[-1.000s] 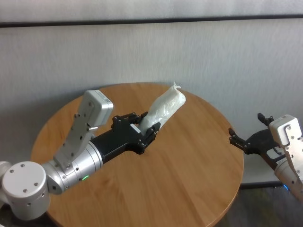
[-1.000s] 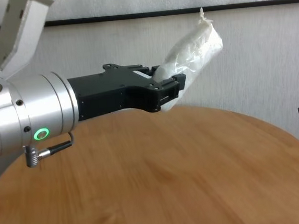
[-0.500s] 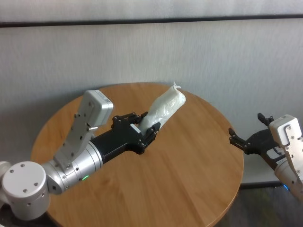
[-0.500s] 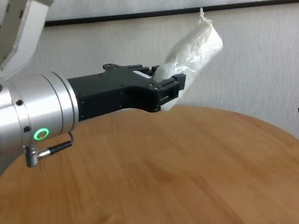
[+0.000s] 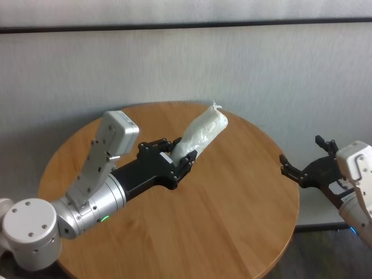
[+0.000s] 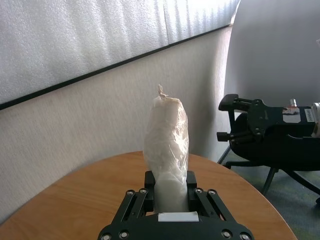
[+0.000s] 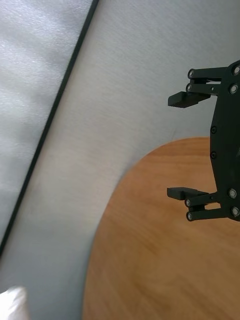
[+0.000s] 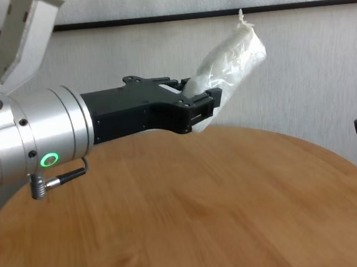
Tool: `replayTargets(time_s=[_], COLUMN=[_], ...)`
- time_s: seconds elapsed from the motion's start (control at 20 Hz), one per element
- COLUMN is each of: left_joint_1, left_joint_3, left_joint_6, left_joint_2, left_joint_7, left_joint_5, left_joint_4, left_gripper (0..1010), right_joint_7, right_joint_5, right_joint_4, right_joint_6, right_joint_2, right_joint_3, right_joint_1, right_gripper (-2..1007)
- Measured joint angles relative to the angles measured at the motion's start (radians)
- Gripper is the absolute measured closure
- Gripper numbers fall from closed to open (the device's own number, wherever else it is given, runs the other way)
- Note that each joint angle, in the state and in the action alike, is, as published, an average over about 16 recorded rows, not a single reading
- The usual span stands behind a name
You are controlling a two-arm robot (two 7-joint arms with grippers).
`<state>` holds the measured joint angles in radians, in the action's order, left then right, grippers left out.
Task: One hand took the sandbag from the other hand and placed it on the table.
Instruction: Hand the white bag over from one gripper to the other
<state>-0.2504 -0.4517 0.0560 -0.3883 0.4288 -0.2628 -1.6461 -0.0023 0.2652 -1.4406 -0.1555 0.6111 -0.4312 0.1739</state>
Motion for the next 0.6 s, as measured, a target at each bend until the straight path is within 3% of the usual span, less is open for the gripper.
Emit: replayTargets(time_s=[0.3,0.6], left_joint_1=[0.000,0.000], left_joint_3=[0.000,0.000], left_joint_6=[0.000,0.000], left_joint_2=[0.000,0.000], left_joint_7=[0.000,0.000], left_joint_5=[0.000,0.000], left_joint_4=[0.000,0.000], left_gripper=[629,629], right_joint_7=[0.044,0.113], right_joint_5=[0.037,0.122], right_joint_4=[-0.036,-0.069], right_joint_6=[-0.040,-0.071], right_joint_2=[0.003,-0.009], right_joint_3=[0.029,0.066], right_joint_1=[-0.036,-0.069], right_gripper=[2,2])
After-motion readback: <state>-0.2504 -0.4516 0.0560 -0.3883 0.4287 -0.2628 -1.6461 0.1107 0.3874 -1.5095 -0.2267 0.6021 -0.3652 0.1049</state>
